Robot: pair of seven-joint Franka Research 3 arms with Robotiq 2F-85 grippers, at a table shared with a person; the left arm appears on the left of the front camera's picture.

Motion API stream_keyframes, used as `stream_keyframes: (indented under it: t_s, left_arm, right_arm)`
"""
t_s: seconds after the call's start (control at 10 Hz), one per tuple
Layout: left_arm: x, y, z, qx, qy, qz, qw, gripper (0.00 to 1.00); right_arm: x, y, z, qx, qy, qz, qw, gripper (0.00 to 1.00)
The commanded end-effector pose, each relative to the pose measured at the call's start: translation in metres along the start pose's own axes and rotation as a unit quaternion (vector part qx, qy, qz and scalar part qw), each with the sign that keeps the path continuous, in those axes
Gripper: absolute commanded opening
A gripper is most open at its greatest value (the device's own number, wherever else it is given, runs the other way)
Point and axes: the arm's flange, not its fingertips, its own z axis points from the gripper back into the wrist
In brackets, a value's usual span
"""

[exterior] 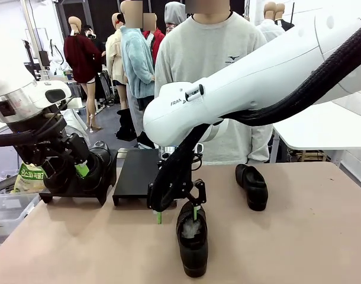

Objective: Organize the shoes by placing them on the stand.
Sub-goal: Pick up one Shoe and place it in the middle of the table, then place the Shoe from the middle of the table onto the Shoes Stand.

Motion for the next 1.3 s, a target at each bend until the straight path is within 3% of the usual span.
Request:
stream_keyframes:
  t_s: [0.0, 0.7, 1.0, 1.2]
  left_arm:
    - [0.0, 0.0, 0.0, -0.007, 0.002, -0.002, 1.0, 1.0]
    - [0.0, 0.0, 0.0, -0.007, 0.002, -0.002, 1.0, 1.0]
    - [0.0, 0.0, 0.0, -0.007, 0.002, -0.002, 1.0, 1.0]
    - [0.0, 0.0, 0.0, -0.007, 0.002, -0.002, 1.0, 1.0]
  right_arm:
    - [0.003, 0.001, -0.001, 0.001, 0.003, 0.0, 1.0, 1.0]
    - [0.002, 0.001, -0.001, 0.001, 0.001, 0.0, 1.0, 1.0]
    - [-0.025, -0.045, 0.045, -0.026, -0.061, 0.012, 0.998, 1.0]
    - [-0.03, -0.105, 0.058, -0.027, -0.068, 0.033, 0.997, 1.0]
